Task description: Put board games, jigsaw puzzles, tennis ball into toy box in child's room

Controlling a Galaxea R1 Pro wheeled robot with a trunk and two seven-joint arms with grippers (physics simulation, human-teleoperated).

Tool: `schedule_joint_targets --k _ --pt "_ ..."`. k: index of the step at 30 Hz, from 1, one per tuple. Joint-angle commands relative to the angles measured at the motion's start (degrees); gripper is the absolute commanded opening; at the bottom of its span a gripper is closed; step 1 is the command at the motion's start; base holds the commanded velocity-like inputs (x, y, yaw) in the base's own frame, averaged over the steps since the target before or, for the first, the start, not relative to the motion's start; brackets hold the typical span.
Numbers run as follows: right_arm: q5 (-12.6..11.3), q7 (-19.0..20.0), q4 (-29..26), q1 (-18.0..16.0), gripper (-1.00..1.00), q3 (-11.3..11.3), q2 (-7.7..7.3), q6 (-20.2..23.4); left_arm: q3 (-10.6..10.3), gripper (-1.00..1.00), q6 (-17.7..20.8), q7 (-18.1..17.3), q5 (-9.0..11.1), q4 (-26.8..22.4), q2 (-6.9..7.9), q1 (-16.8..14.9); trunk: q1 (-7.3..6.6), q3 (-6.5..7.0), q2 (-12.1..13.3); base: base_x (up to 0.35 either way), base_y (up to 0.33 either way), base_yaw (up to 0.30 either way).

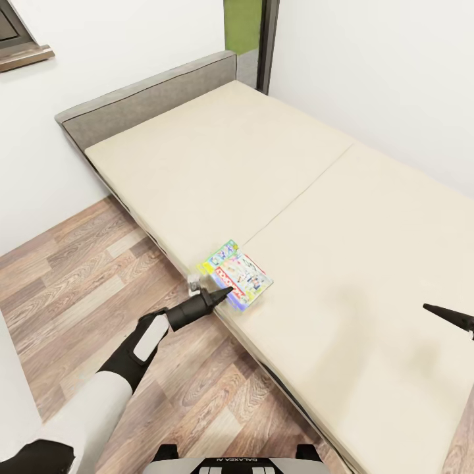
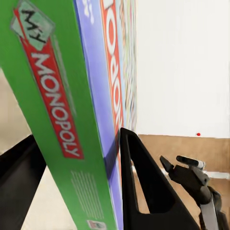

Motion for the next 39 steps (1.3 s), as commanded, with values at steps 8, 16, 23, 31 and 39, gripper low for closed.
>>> schedule_joint_targets --k 8,16,23,31,39 --pt "0.0 2.6 -2.8 3.5 1.0 -3.3 1.09 -2.5 0.4 -1.0 6.3 5.9 0.6 -16.0 -0.91 6.0 -0.01 -0.03 0.0 0.0 0.0 0.0" --pt "0.1 3.1 -4.5 4.7 1.0 -5.1 1.51 -3.3 0.5 -1.0 10.6 14.3 4.6 -28.5 -1.23 9.7 -0.01 0.01 0.0 0.0 0.0 -0.001" --pt "0.1 3.2 -5.2 5.3 1.0 -5.5 1.54 -3.4 0.5 -1.0 11.8 20.7 9.1 -36.2 -1.07 12.3 -0.01 0.31 0.0 0.0 0.0 -0.052" --pt "0.1 3.3 -5.7 6.2 1.0 -5.7 1.49 -3.4 0.6 -1.0 12.2 24.0 11.1 -42.8 -0.72 14.5 -0.01 0.87 0.0 0.0 0.0 -0.111" --pt "0.2 3.3 -5.9 6.4 1.0 -5.7 1.55 -1.5 0.7 -1.0 12.3 24.9 11.6 -44.8 -0.59 15.4 -0.01 1.52 0.0 0.0 0.0 -0.131"
